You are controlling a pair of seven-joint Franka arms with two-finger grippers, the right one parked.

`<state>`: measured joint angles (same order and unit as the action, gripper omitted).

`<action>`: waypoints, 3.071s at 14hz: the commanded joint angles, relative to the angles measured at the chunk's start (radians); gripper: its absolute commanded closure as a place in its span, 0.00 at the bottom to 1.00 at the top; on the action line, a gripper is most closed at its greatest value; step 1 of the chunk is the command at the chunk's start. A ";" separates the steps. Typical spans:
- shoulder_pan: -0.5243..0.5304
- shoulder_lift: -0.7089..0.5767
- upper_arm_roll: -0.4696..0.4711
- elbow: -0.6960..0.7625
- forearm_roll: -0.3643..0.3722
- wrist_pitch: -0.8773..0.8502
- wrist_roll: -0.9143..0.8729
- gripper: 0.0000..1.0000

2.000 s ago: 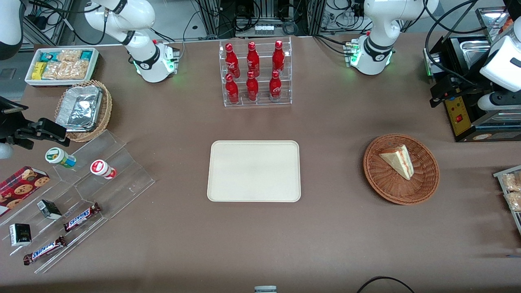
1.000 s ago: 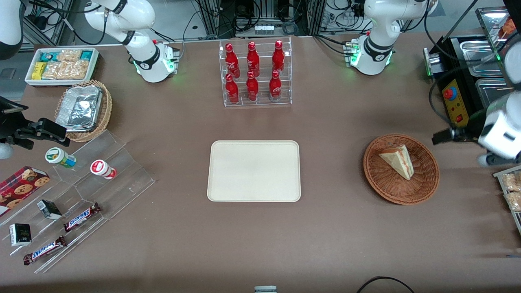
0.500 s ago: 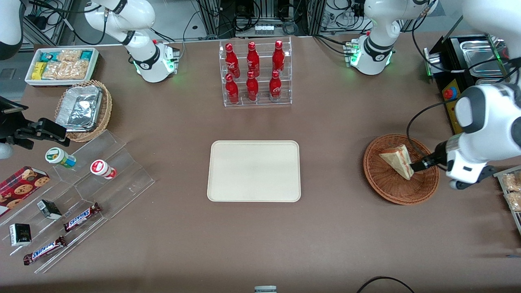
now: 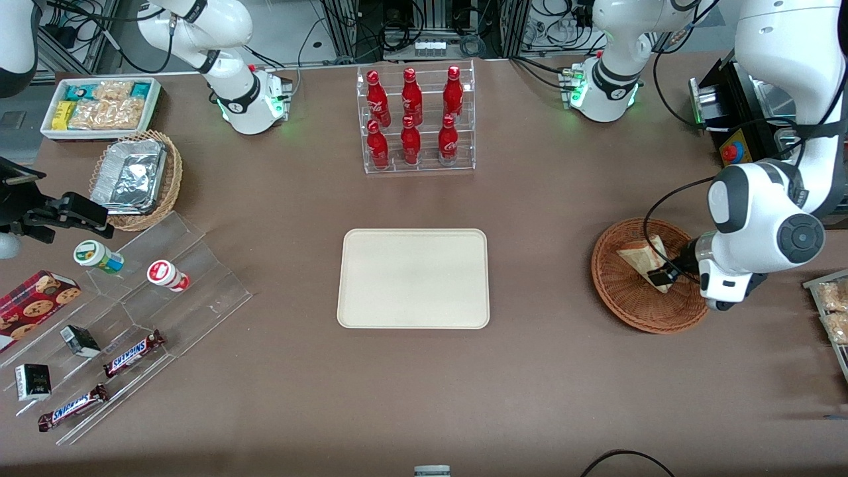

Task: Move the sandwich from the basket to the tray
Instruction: 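Close the left gripper on the wrapped sandwich wedge, then lift the sandwich and carry it with the left gripper over the tray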

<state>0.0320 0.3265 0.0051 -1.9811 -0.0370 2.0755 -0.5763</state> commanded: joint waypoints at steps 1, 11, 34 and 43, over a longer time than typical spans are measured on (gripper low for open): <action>0.006 0.002 0.000 -0.030 -0.011 0.020 -0.054 0.00; -0.018 0.031 -0.002 -0.134 -0.007 0.149 -0.131 0.45; -0.609 0.252 -0.016 0.410 -0.012 -0.048 -0.030 0.68; -0.696 0.382 -0.019 0.432 -0.145 0.117 -0.022 0.68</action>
<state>-0.6460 0.6816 -0.0283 -1.5973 -0.1540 2.1960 -0.6095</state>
